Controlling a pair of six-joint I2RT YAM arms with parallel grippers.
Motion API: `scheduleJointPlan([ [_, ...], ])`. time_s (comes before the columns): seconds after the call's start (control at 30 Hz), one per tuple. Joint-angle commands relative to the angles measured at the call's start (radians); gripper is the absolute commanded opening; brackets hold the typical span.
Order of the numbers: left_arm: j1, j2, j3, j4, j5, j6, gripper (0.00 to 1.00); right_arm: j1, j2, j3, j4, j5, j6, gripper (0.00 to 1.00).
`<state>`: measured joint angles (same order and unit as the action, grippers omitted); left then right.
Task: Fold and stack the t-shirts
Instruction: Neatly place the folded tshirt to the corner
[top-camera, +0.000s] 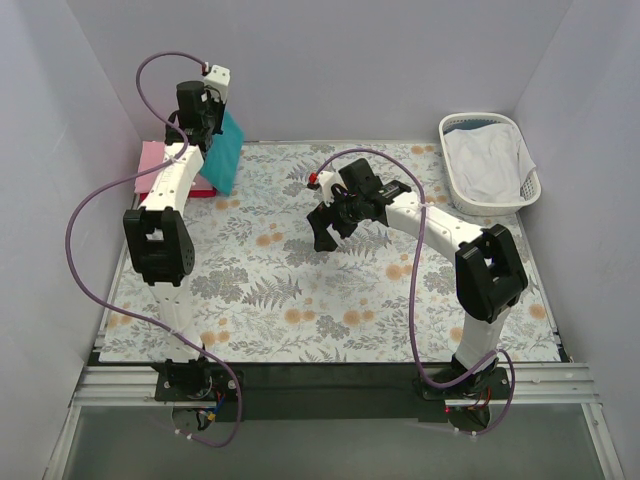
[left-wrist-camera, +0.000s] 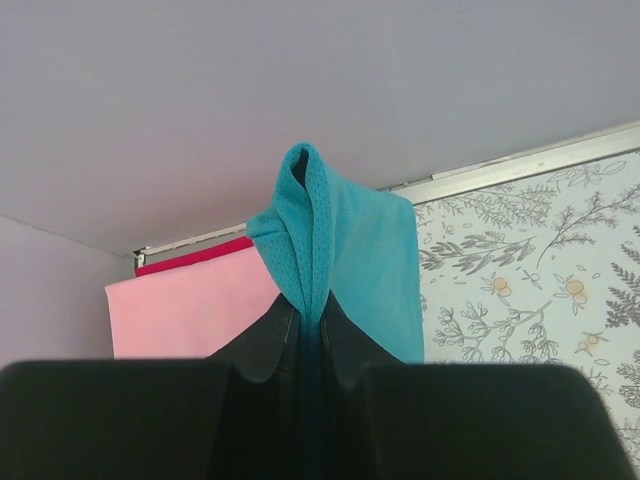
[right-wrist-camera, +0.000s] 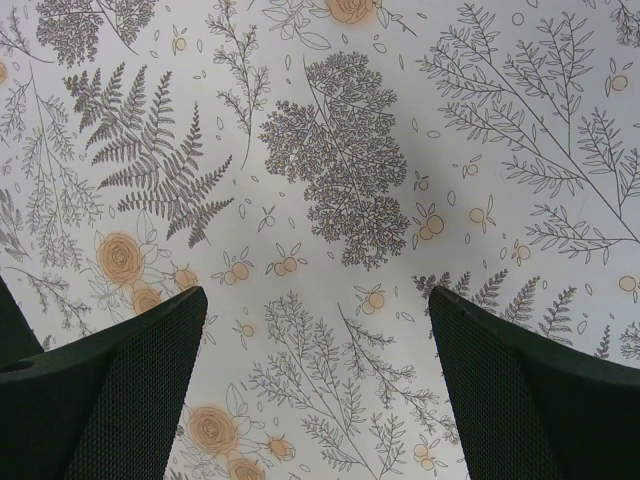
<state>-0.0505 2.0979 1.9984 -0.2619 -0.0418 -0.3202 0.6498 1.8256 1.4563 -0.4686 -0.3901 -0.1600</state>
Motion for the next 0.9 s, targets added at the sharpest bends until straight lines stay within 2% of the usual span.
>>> scheduleJointPlan([
  [0.0,0.015,-0.085,-0.009,0.052,-0.007,0.05,0.0,-0.001,0.005,0.009,0.024,-0.023,0.002,0.98],
  [0.67,0.049,-0.067,0.022,0.061,0.036,0.122,0.0,0.005,0.021,0.012,0.022,-0.023,0.005,0.98],
  [0.83,0.098,-0.055,0.036,0.059,0.04,0.135,0.0,0.01,0.031,0.024,0.021,-0.02,0.005,0.98],
  [0.87,0.104,-0.049,0.048,0.05,0.08,0.13,0.0,0.01,0.031,0.024,0.018,-0.02,0.005,0.98],
])
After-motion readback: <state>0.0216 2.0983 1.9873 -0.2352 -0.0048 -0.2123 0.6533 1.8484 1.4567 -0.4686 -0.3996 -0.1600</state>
